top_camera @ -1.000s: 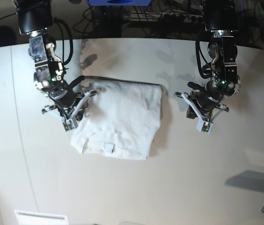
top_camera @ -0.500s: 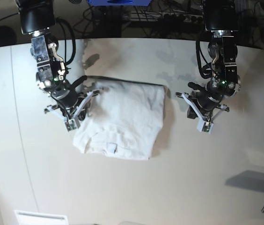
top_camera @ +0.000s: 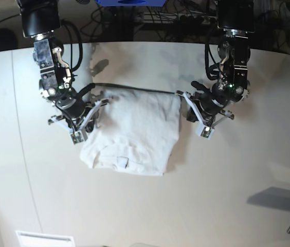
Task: Fold the T-shirt properly
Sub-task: 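Pinch the collar edge with both grippers and straighten it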
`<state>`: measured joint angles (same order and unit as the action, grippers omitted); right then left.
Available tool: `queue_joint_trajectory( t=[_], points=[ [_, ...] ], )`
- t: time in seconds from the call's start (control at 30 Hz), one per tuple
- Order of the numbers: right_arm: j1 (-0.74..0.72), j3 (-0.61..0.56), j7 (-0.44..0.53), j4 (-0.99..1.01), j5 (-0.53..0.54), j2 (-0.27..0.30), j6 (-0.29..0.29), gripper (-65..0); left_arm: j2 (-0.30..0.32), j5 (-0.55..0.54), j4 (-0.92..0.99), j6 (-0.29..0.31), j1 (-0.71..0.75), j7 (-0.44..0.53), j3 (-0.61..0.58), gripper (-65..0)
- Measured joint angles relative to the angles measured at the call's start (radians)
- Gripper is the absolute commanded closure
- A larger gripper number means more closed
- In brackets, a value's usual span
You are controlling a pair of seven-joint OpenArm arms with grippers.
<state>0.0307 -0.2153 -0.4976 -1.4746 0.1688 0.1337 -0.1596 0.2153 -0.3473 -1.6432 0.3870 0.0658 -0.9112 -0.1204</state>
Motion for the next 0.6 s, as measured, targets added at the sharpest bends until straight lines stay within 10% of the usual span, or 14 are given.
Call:
queue_joint_trajectory(
  t=[0.6],
  points=[
    [-0.017, 0.000, -0.008, 0.000, -0.001, 0.000, 0.000, -0.9, -0.043, -0.016, -0.009, 0.003, 0.020, 0.019, -0.060, 0.0]
  ],
)
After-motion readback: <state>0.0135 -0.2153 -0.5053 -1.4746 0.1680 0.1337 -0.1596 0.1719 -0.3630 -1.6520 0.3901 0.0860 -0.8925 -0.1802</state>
